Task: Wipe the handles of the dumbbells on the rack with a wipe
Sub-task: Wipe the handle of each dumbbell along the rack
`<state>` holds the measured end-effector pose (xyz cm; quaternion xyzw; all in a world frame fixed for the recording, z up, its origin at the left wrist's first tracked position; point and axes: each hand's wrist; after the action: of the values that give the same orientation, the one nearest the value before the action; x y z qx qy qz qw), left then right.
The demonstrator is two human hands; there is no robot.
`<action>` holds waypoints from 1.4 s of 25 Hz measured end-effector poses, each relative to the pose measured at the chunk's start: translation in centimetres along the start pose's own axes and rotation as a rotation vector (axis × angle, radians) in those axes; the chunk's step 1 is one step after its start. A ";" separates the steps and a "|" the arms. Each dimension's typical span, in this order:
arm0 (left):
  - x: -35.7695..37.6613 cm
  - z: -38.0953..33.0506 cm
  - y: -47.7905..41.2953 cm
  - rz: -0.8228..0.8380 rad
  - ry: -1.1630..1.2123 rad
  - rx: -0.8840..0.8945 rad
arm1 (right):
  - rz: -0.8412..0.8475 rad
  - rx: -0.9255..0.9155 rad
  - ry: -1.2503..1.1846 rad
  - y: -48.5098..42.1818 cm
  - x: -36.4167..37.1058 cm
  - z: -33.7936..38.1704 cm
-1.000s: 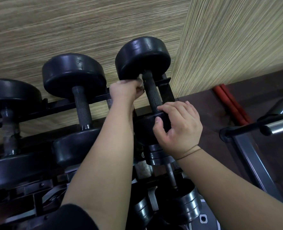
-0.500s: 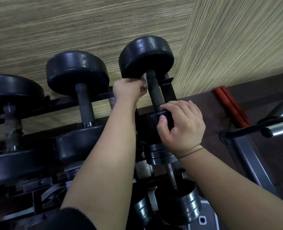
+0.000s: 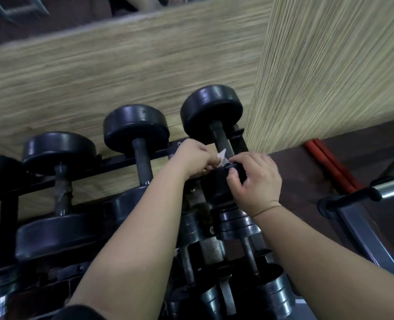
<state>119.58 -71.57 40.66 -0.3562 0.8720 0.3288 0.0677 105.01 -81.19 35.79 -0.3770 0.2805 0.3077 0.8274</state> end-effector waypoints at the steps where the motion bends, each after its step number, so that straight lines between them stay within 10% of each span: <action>1: -0.3 0.1 0.6 -0.048 0.041 0.037 | 0.037 0.100 -0.096 -0.1 -0.6 0.2; 5: -0.2 -1.2 4.6 -0.016 0.298 0.162 | 0.205 0.491 -0.761 -1.8 -4.6 0.7; 14: 3.2 -4.3 6.6 -0.092 0.128 0.310 | 0.425 0.594 -1.135 -4.1 -9.0 0.4; 24: 5.3 -1.0 6.3 -0.311 -0.489 0.382 | 0.272 0.610 -0.999 -5.1 -8.2 -2.9; 35: 7.5 3.3 4.1 -0.361 -0.443 0.551 | 0.401 0.670 -0.846 -9.3 -4.7 -7.2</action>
<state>110.93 -71.61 37.62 -0.3928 0.8153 0.1340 0.4039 107.02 -93.19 39.25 0.1222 0.0734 0.4770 0.8672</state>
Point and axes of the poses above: each hand's wrist, its own y-axis away from the middle knuckle, its own x-axis out of the palm, z = x × y, and after that the axes turned 2 degrees about z, right-handed
